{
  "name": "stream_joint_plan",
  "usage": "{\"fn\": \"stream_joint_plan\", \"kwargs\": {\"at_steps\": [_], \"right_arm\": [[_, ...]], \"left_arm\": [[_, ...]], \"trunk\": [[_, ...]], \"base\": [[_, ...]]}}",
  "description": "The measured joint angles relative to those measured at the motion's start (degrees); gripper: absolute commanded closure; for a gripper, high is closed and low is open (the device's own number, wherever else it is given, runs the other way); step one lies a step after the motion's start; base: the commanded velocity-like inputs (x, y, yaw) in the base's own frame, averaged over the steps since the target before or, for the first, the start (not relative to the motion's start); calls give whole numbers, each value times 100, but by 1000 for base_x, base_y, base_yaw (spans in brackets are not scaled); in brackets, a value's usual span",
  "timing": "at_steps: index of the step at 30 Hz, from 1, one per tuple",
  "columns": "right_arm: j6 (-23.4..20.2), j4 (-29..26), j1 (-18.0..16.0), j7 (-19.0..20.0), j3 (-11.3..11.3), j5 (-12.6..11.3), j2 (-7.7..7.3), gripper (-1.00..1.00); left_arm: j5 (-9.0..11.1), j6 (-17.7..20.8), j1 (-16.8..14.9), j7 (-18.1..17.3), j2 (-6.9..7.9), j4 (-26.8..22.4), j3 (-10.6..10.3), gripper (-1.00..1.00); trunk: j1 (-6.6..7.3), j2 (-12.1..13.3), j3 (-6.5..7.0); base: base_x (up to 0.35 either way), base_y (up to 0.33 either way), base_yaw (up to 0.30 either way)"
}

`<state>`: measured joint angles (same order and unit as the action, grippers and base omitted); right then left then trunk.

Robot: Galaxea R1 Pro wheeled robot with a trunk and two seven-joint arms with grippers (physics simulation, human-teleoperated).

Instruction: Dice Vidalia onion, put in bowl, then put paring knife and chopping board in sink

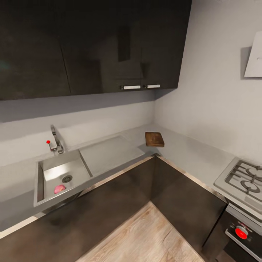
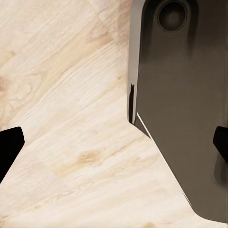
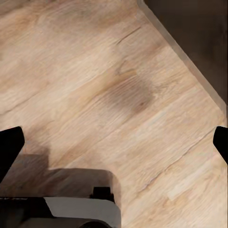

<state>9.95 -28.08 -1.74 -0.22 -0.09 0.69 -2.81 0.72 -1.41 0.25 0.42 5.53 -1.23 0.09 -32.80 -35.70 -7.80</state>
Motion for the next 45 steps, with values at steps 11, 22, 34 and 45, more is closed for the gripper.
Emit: {"fn": "stream_joint_plan", "kwargs": {"at_steps": [11, 22, 34, 45], "right_arm": [[-457, -3580, 0, 22, 17, 12, 1, -100], [-1259, -5438, -800, 23, 191, -6, 12, -100], [-2088, -5455, -2465, -14, 371, -29, 29, -100], [-1449, -5471, -2520, 401, 442, -44, 27, -100]], "left_arm": [[0, 0, 4, 1, -16, -9, 0, -100], [0, 0, 4, -1, -157, -19, -1, -100], [-6, -6, 5, -6, -297, -28, -6, -100], [-8, -6, 4, -35, -365, -70, 3, -100]], "trunk": [[242, 442, 198], [484, 886, 398], [705, 1290, 579], [705, 1290, 579]], "base": [[0, 0, 0], [0, 0, 0], [0, 0, 0], [0, 0, 0]]}}
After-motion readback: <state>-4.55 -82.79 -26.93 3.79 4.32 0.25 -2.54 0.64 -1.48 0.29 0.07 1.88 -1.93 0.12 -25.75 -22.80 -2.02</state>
